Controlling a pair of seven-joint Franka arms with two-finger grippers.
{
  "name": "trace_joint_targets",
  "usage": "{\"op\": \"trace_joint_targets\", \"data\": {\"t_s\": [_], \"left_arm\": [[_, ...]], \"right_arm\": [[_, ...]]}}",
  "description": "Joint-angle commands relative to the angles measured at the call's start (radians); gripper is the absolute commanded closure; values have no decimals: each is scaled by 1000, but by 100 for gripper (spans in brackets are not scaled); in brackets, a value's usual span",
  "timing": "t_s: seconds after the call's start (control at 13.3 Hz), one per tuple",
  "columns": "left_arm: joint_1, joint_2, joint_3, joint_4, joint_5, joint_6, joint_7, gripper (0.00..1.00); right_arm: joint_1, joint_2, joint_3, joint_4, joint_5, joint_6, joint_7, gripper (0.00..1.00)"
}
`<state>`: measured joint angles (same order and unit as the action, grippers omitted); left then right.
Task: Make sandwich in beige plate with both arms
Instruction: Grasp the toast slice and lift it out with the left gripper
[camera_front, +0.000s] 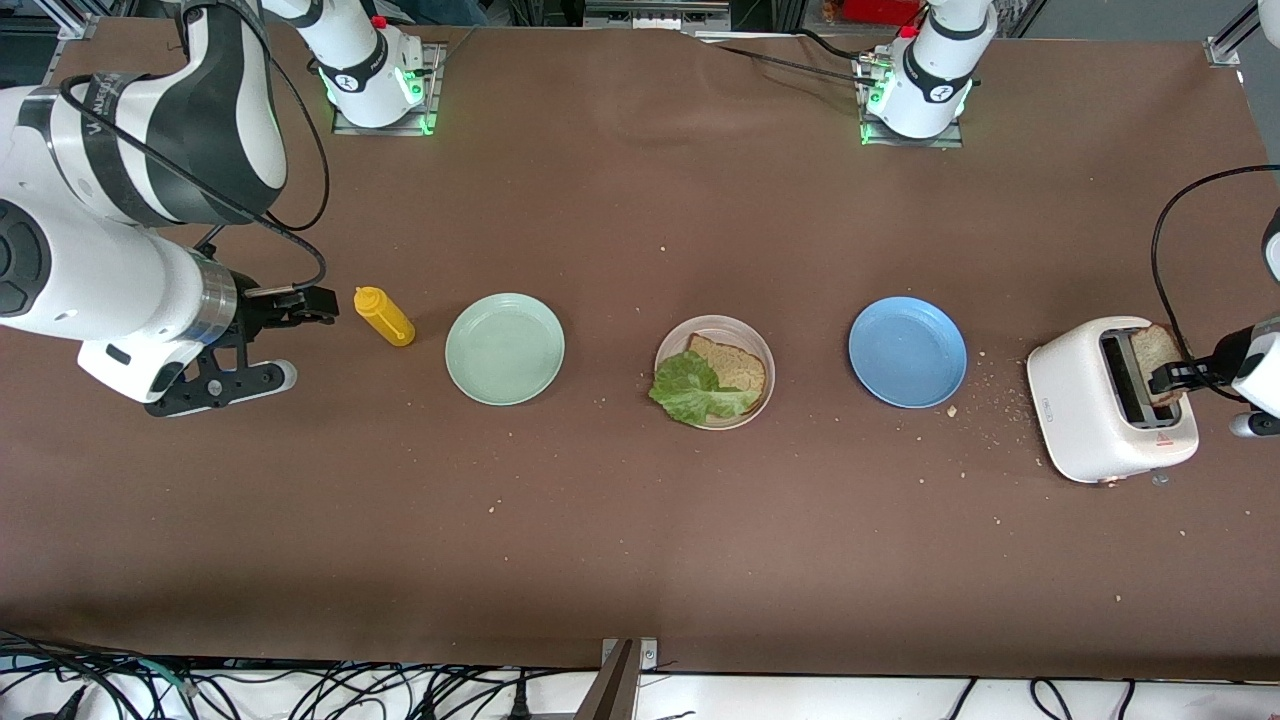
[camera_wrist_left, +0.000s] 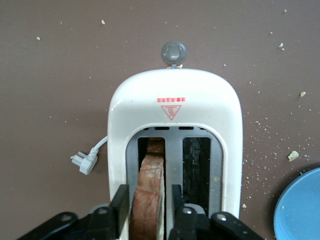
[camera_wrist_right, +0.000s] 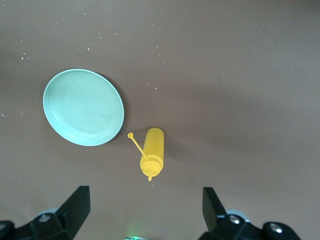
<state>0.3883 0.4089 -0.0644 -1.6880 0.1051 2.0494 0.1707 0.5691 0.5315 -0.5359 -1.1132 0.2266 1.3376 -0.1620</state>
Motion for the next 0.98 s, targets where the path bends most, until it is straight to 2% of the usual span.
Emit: {"op": "trace_joint_targets", "data": {"t_s": [0.0, 0.15, 0.23, 0.38, 0.45, 0.75, 0.9], "left_arm": [[35, -5, -11, 22, -21, -49, 12, 100], [35, -12, -14, 31, -24, -95, 9, 100], [32, -12, -14, 84, -30, -162, 7, 100], [30, 16, -11, 226, -80, -332, 4, 100], [30, 13, -12, 260, -78, -394, 4, 100], [-2, 1, -35, 405, -84, -609, 1, 100], [-25, -21, -109, 430, -102, -662, -16, 100]], "right_arm": [[8, -28, 2, -33, 2, 5, -13, 1], [3, -31, 8, -34, 2, 11, -11, 1], [-26, -37, 36, -37, -1, 12, -2, 1], [-180, -68, 234, -45, -41, 31, 4, 1], [-220, -83, 299, -65, -79, 47, 9, 1], [-362, -177, 505, -195, -179, 145, 64, 1], [-403, -223, 521, -278, -182, 173, 61, 1]]}}
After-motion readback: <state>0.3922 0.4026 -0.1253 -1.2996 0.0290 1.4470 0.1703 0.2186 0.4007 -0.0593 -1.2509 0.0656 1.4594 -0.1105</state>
